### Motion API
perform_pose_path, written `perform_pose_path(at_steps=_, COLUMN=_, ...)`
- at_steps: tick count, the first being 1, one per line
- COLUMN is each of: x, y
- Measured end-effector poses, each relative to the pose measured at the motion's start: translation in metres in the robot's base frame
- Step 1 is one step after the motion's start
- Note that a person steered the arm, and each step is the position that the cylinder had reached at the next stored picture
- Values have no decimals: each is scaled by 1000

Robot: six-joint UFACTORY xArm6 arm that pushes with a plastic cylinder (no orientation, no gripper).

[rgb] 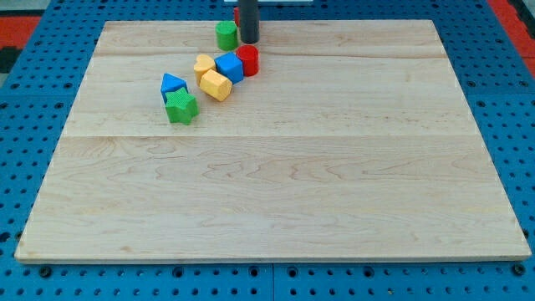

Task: Place the red circle below the green circle

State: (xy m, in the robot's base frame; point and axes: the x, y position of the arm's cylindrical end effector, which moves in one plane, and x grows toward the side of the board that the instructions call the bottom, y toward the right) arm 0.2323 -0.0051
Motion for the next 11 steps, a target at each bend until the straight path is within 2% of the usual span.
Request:
perform_pose_path(at_steps=1, x=20, y=64)
perform_pose_path(at_steps=2, x=62, y=81)
perform_pose_path(at_steps=3, x=69, y=37)
perform_pose_path(at_steps=4, x=69, y=-22)
perform_pose_path(at_steps=5, x=69, y=-36)
perform_pose_path(at_steps=7, x=54, y=-13)
perform_pose_path(at_steps=10, x=38, y=-38)
perform_pose_path(at_steps=11, x=20, y=-12)
